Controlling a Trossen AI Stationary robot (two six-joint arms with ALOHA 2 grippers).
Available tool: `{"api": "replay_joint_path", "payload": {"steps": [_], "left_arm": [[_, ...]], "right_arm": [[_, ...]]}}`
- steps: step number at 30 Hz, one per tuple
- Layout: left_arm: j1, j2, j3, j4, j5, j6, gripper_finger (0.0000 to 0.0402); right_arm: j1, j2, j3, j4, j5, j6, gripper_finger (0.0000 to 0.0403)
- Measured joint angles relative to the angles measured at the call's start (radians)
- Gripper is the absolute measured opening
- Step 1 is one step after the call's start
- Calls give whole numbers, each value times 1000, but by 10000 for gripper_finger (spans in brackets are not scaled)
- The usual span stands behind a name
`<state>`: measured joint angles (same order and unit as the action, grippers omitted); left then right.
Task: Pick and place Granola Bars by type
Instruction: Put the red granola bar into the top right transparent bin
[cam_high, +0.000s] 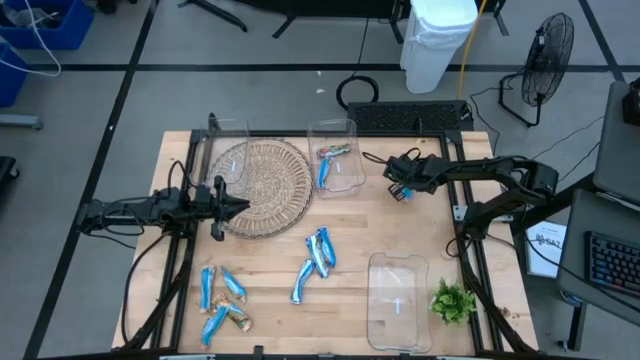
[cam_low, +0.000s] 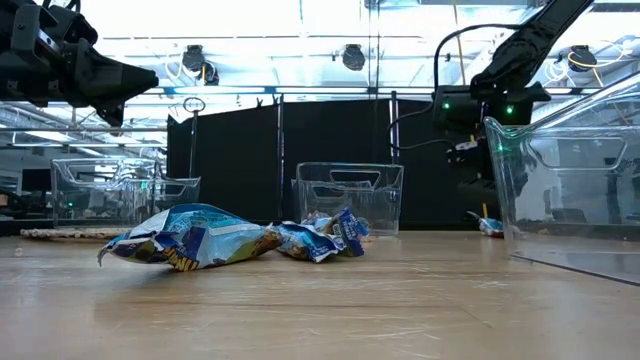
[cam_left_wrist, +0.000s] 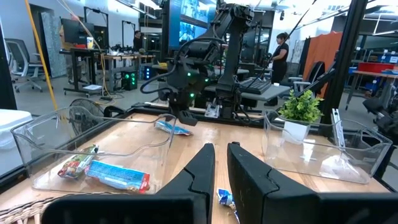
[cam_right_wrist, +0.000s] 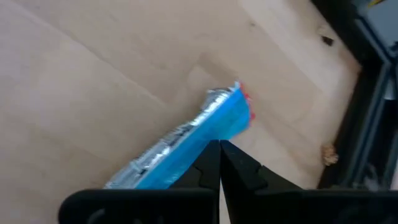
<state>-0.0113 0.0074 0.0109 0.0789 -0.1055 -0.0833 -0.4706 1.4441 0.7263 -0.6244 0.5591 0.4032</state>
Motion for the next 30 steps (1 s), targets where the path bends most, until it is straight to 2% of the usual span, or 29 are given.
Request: {"api": "replay_joint_path", "payload": {"steps": [6,8,12,16,24,30], "left_arm": [[0,0,0,0,0,0,49],[0,0,0,0,0,0,49],[0,0,0,0,0,0,49],[0,0,0,0,0,0,49],[0,0,0,0,0,0,49],[0,0,0,0,0,0,49]], "right_arm": [[0,0,26,-46,35,92,2],[0,0,34,-44,-26,128,2],[0,0,37,-20,-197,50,19],[0,0,37,-30,-267,30,57],[0,0,37,-68,-285,73,171],[1,-1,37,-75,-404,180,224]]}}
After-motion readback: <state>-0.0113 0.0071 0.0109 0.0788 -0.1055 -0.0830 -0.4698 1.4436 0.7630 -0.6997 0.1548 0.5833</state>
